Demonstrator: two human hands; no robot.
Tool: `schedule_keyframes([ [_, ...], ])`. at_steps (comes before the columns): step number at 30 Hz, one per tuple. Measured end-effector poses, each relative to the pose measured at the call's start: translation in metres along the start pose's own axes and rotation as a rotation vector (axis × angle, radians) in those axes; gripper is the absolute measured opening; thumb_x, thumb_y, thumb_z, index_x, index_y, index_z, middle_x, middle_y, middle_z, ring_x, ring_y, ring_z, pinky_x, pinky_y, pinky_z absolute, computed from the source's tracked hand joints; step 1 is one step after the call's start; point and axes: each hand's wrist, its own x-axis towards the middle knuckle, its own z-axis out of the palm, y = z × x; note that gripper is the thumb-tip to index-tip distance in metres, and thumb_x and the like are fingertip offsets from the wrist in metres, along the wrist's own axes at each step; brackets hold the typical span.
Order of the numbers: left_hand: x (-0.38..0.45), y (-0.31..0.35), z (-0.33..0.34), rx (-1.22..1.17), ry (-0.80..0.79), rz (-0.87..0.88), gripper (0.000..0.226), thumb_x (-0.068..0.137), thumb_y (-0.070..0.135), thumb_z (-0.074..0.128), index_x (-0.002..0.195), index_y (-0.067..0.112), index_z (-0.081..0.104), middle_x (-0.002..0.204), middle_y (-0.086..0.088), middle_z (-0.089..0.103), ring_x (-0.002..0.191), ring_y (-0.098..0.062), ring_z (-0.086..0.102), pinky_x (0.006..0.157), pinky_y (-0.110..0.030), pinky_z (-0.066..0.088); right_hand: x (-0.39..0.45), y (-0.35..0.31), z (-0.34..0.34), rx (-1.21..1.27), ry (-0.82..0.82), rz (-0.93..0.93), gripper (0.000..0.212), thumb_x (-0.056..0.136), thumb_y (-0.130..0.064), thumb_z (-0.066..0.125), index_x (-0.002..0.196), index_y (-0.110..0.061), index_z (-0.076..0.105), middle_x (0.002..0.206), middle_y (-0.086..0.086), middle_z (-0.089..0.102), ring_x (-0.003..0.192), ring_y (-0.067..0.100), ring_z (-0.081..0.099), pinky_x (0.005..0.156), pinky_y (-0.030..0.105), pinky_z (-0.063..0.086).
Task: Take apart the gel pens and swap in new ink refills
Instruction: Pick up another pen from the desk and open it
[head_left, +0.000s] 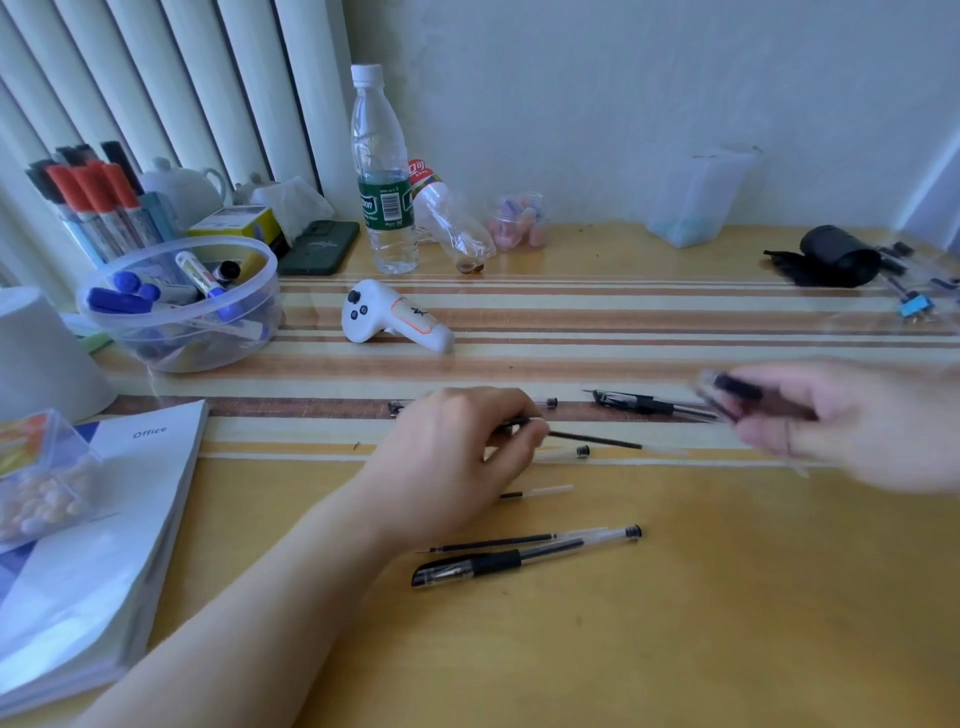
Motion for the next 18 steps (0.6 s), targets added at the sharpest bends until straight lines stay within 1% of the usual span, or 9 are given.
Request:
schedule_keyframes([
  [1, 0.0, 0.002, 0.003, -0.003, -0.012, 0.002, 0.022, 0.093, 0.037, 0.048, 0.083, 0.023, 0.061, 0.065, 0.007, 0.06, 0.061, -0.014, 0.055, 0.061, -0.038, 0.05, 0.0, -0.005, 0.001, 0.06, 0.092, -0.071, 0.031, 0.076, -0.061, 0.063, 0.091, -0.035, 0.064, 0.074, -0.011, 0.058, 0.066, 0.004, 0.048, 0.067, 0.026, 0.041],
  [2, 0.0, 0.002, 0.004, -0.02, -0.011, -0.001, 0.021, 0.093, 0.037, 0.047, 0.083, 0.023, 0.06, 0.064, 0.007, 0.06, 0.06, -0.014, 0.054, 0.061, -0.038, 0.05, 0.001, -0.01, 0.005, 0.049, 0.165, -0.125, 0.021, 0.083, -0.053, 0.058, 0.09, -0.033, 0.063, 0.073, -0.015, 0.06, 0.065, 0.002, 0.048, 0.067, 0.029, 0.041],
  [4, 0.001, 0.0, 0.002, -0.073, 0.025, -0.021, 0.02, 0.093, 0.036, 0.049, 0.081, 0.024, 0.061, 0.06, 0.009, 0.057, 0.057, -0.011, 0.051, 0.06, -0.034, 0.049, 0.007, -0.022, 0.019, -0.172, 0.276, -0.185, 0.009, 0.092, -0.036, 0.05, 0.089, -0.033, 0.057, 0.076, -0.028, 0.065, 0.063, 0.003, 0.053, 0.065, 0.033, 0.044],
  [6, 0.002, -0.002, 0.0, -0.12, 0.066, -0.038, 0.02, 0.092, 0.034, 0.051, 0.079, 0.024, 0.061, 0.056, 0.011, 0.052, 0.054, -0.009, 0.047, 0.057, -0.03, 0.046, 0.009, -0.038, 0.034, -0.399, 0.274, -0.216, 0.006, 0.093, -0.032, 0.05, 0.089, -0.036, 0.052, 0.08, -0.034, 0.067, 0.062, 0.001, 0.057, 0.06, 0.032, 0.046],
  [8, 0.002, 0.0, -0.001, -0.146, 0.081, -0.049, 0.02, 0.093, 0.031, 0.054, 0.077, 0.023, 0.062, 0.055, 0.012, 0.05, 0.052, -0.008, 0.045, 0.055, -0.026, 0.042, 0.011, -0.044, 0.043, -0.458, 0.265, -0.233, 0.014, 0.091, -0.025, 0.054, 0.085, -0.038, 0.05, 0.076, -0.033, 0.068, 0.059, 0.001, 0.055, 0.053, 0.028, 0.041],
  [9, 0.002, 0.002, -0.001, -0.158, 0.083, -0.052, 0.02, 0.094, 0.028, 0.055, 0.076, 0.021, 0.062, 0.054, 0.012, 0.049, 0.052, -0.007, 0.044, 0.054, -0.022, 0.04, 0.011, -0.046, 0.046, -0.474, 0.267, -0.226, 0.016, 0.089, -0.024, 0.056, 0.083, -0.038, 0.05, 0.075, -0.032, 0.069, 0.059, 0.0, 0.056, 0.054, 0.027, 0.043],
  [12, 0.001, 0.002, -0.002, -0.186, 0.081, -0.083, 0.019, 0.093, 0.025, 0.057, 0.078, 0.019, 0.066, 0.052, 0.012, 0.049, 0.049, -0.007, 0.042, 0.051, -0.016, 0.034, 0.011, -0.048, 0.047, -0.438, 0.257, -0.168, 0.014, 0.085, -0.031, 0.065, 0.085, -0.042, 0.057, 0.072, -0.03, 0.069, 0.063, -0.001, 0.061, 0.063, 0.026, 0.05],
  [15, 0.002, -0.005, -0.006, -0.171, 0.141, -0.117, 0.018, 0.094, 0.022, 0.057, 0.082, 0.018, 0.07, 0.051, 0.012, 0.05, 0.049, -0.006, 0.043, 0.05, -0.012, 0.03, 0.008, -0.033, 0.025, -0.492, 0.219, -0.004, 0.01, 0.079, -0.04, 0.073, 0.081, -0.045, 0.064, 0.062, -0.028, 0.065, 0.061, 0.003, 0.059, 0.059, 0.028, 0.046],
  [18, 0.003, -0.01, -0.011, -0.153, 0.186, -0.14, 0.018, 0.094, 0.02, 0.058, 0.082, 0.017, 0.071, 0.05, 0.005, 0.051, 0.048, -0.008, 0.043, 0.048, -0.013, 0.03, 0.003, -0.011, 0.002, -0.545, 0.162, 0.2, 0.024, 0.07, -0.038, 0.082, 0.077, -0.052, 0.064, 0.067, -0.02, 0.069, 0.069, 0.008, 0.063, 0.07, 0.034, 0.053],
])
